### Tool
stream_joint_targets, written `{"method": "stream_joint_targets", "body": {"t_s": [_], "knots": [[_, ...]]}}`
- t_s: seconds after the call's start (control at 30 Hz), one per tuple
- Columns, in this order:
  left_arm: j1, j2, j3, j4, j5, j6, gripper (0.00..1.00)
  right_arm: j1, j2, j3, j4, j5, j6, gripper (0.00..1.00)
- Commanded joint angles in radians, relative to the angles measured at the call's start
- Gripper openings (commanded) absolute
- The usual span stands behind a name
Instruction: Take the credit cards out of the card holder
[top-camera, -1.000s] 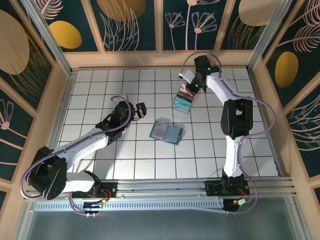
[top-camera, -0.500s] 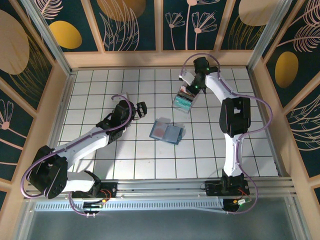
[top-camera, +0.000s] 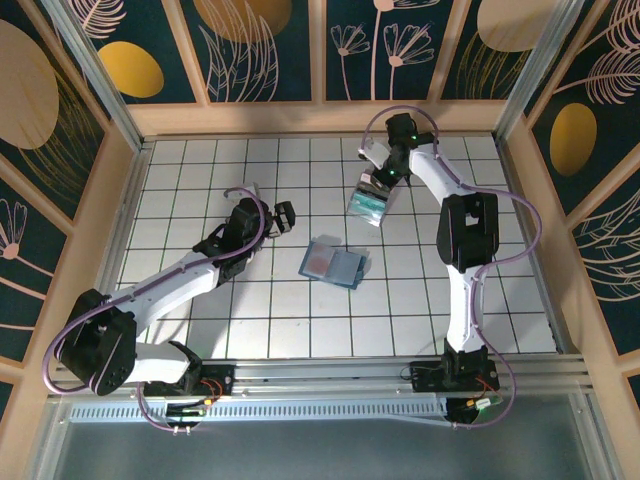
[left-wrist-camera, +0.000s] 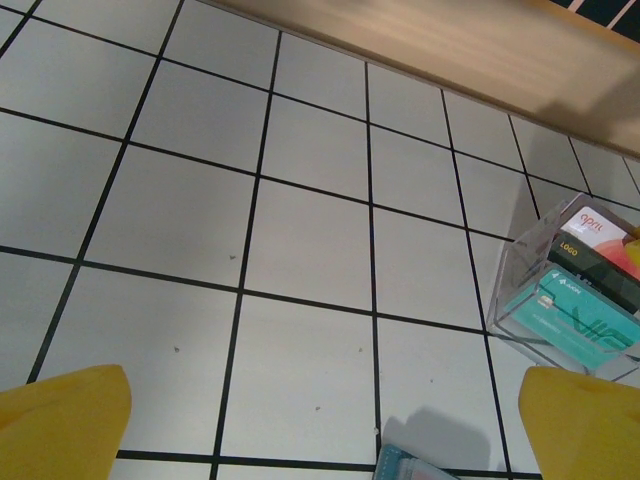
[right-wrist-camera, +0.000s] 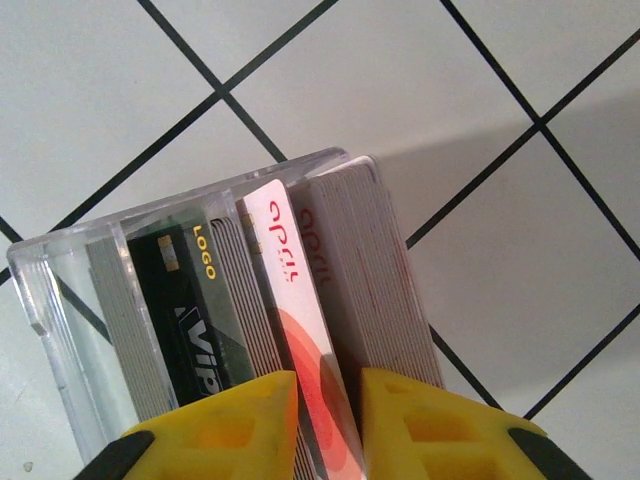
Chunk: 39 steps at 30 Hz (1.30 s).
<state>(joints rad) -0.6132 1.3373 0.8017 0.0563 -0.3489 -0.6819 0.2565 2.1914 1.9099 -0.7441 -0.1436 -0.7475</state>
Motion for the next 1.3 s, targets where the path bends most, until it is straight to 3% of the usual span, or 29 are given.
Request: {"method": "stream_joint_targets", "body": {"t_s": [0.0, 0.27, 0.43, 0.57, 0.8, 1.0, 1.13, 1.27], "knots": [[0.006, 0.009, 0.034, 0.011, -0.004, 0.012, 0.99, 0.002, -0.037, 0.032, 0.027, 0.032, 0.05, 0.23], [0.006, 0.008, 0.027, 0.007, -0.034, -0.018, 0.99, 0.036, -0.21, -0.107, 0.17, 0.068, 0.301, 0.23], [0.006, 0.019, 0.026, 0.005, -0.048, -0.03, 0.99, 0.125, -0.404, -0.359, 0.341, 0.247, 0.599, 0.32], [0.006, 0.048, 0.03, -0.003, -0.025, -0.022, 0.99, 0.214, -0.517, -0.522, 0.356, 0.341, 0.822, 0.34], [0.007, 0.097, 0.005, 0.008, 0.068, -0.025, 0.94, 0.379, -0.62, -0.801, 0.381, 0.283, 1.181, 0.34], [0.006, 0.124, -0.057, 0.041, 0.127, -0.088, 0.89, 0.521, -0.592, -0.9, 0.507, 0.188, 1.359, 0.33], [0.006, 0.109, -0.104, 0.057, 0.102, -0.149, 0.91, 0.612, -0.474, -0.798, 0.431, 0.297, 1.364, 0.34], [0.006, 0.081, -0.124, 0.043, 0.043, -0.193, 0.96, 0.678, -0.344, -0.659, 0.318, 0.427, 1.335, 0.44]]}}
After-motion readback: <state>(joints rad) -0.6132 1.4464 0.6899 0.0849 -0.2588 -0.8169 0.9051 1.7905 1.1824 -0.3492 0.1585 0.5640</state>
